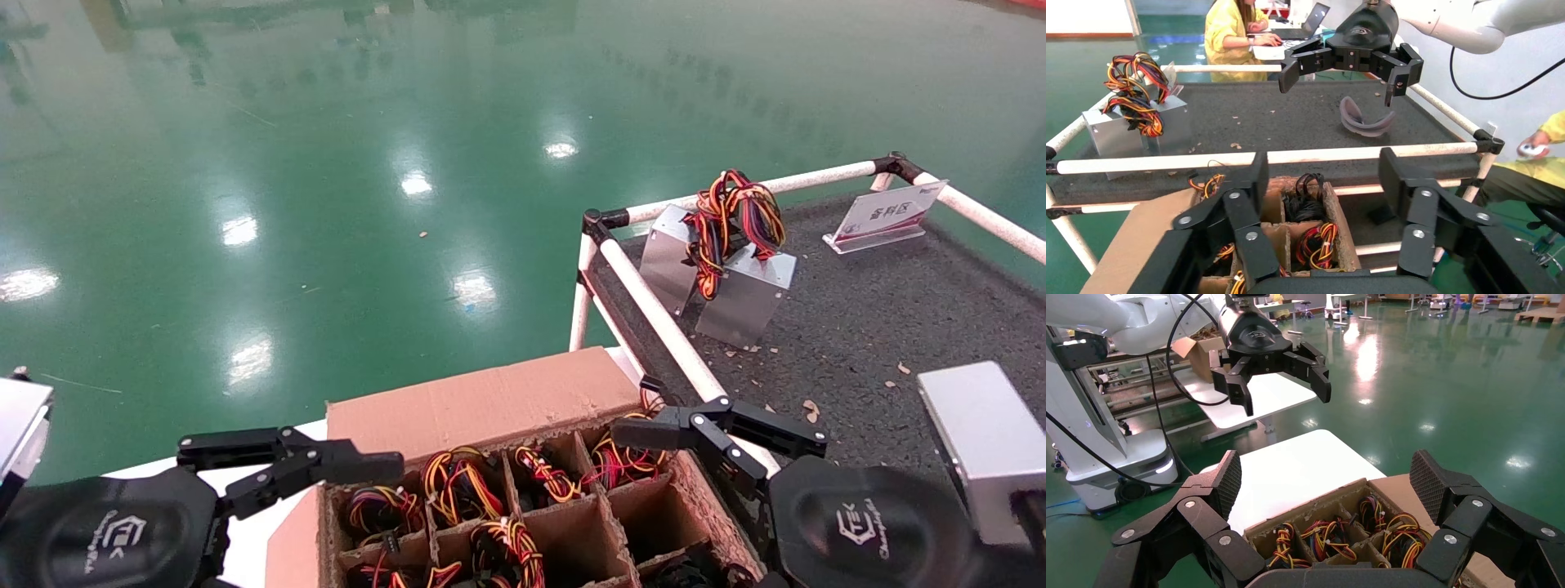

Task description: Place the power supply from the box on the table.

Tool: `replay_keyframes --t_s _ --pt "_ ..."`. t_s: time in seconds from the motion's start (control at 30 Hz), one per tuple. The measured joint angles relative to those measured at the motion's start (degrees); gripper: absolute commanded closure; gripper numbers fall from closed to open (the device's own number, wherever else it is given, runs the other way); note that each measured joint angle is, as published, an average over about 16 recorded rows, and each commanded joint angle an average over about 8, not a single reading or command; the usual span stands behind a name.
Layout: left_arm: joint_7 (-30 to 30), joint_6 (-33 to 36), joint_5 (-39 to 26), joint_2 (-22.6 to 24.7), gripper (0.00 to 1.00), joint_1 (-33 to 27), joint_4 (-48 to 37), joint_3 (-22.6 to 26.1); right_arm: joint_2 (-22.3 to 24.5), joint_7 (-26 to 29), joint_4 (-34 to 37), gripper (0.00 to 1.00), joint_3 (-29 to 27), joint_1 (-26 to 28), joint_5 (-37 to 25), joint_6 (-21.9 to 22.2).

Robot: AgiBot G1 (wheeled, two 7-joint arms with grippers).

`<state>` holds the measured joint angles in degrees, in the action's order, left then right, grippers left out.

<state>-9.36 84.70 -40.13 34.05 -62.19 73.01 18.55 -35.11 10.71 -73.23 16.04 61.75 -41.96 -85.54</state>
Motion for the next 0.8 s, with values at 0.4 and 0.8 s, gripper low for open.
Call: replay_keyframes --t_s 0.4,0.8 --pt "0.0 0.0 0.0 0.0 1.0 0.0 0.0 0.0 0.0 0.0 0.0 0.0 0.0 0.0 0.0 0.0" --pt "0.0 0.0 0.0 0.0 0.66 0.0 0.0 0.0 -0.04 -0.02 0.13 0.0 0.09 -0.05 -0.25 0.15"
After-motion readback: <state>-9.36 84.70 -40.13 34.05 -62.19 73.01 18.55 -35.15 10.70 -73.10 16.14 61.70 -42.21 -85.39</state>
